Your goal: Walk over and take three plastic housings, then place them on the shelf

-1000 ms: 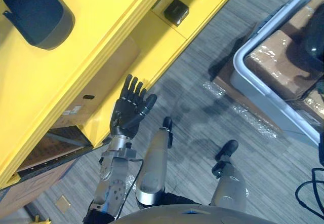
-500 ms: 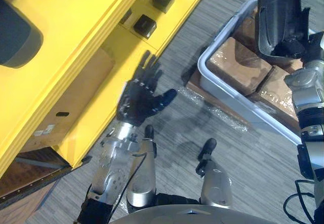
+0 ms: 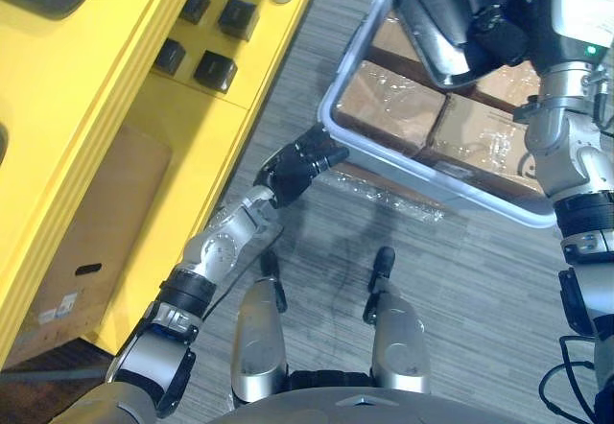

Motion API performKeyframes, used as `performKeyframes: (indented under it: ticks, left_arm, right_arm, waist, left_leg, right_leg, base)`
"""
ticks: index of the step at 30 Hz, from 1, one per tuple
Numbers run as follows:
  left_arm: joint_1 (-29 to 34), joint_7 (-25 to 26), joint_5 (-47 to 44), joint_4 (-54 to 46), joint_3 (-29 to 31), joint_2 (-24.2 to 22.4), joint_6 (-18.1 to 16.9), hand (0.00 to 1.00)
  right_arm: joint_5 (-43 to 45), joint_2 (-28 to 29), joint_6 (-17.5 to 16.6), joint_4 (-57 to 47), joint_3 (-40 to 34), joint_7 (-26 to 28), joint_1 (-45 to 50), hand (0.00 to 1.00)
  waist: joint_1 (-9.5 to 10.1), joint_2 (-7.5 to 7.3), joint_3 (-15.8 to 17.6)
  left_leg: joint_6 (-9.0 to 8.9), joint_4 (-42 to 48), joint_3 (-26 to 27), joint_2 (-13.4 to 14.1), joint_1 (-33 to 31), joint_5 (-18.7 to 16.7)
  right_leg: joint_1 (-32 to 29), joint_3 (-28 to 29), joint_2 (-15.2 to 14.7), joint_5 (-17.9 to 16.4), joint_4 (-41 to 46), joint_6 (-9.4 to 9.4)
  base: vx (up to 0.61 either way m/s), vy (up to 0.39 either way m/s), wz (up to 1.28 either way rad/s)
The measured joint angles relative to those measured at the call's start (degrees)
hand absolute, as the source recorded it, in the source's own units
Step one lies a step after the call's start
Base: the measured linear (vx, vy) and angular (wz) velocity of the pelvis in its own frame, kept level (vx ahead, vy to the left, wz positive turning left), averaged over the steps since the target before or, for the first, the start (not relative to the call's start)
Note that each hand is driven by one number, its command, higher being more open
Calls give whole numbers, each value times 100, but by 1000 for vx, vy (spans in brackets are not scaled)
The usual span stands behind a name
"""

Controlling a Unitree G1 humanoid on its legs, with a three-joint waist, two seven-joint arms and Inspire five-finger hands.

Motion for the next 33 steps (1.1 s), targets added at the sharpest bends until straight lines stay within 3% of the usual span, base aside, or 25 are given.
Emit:
performKeyframes:
  ticks: [5,12,17,24,25,33]
  left_arm:
    - [-330,-256,-926,4,-1,-17,-64,100]
    - [-442,-309,-1124,277,-75,-81,-297,100]
    - [-334,-280,-1133,352,-180,-228,-453,100]
    - [-113,162,-811,351,-399,-405,-497,100]
    - [-30,251,-674,351,-486,-469,-488,0]
    - [390,812,-391,324,-705,-705,-686,0]
  right_arm:
    - [-460,92,-738,-185,69,-206,320,0]
    - [-681,455,-960,-186,288,-239,910,0]
    - [-667,824,-1045,-180,421,-239,1165,0]
    - [-651,1249,-1080,-194,712,-232,1253,0]
    - [-650,1358,-1099,-286,770,-216,1365,0]
    - [-362,1538,-1124,-629,835,-104,2062,0]
  waist:
    - [-137,-35,-18]
    - [-172,-129,-137]
    - [-169,-163,-413]
    - [-154,-173,-723]
    - [-136,-172,-805]
    - [-44,-190,-1180]
  left_leg:
    - [-25,-299,112,-22,326,118]
    - [-68,-596,174,-48,701,228]
    - [-79,-723,181,-66,757,253]
    - [-76,-740,96,-88,781,257]
    - [-76,-764,96,-93,821,256]
    - [-108,-801,99,-100,972,227]
  right_leg:
    - [140,75,6,0,-38,0]
    - [414,64,26,2,-175,4]
    - [470,28,36,21,-290,17]
    - [614,-86,37,43,-424,34]
    - [671,-92,42,62,-475,36]
    - [843,-98,54,64,-572,35]
  base:
    - [7,1,-7]
    - [-5,-3,-3]
    - [12,1,1]
    - [10,5,7]
    - [0,0,0]
    - [0,0,0]
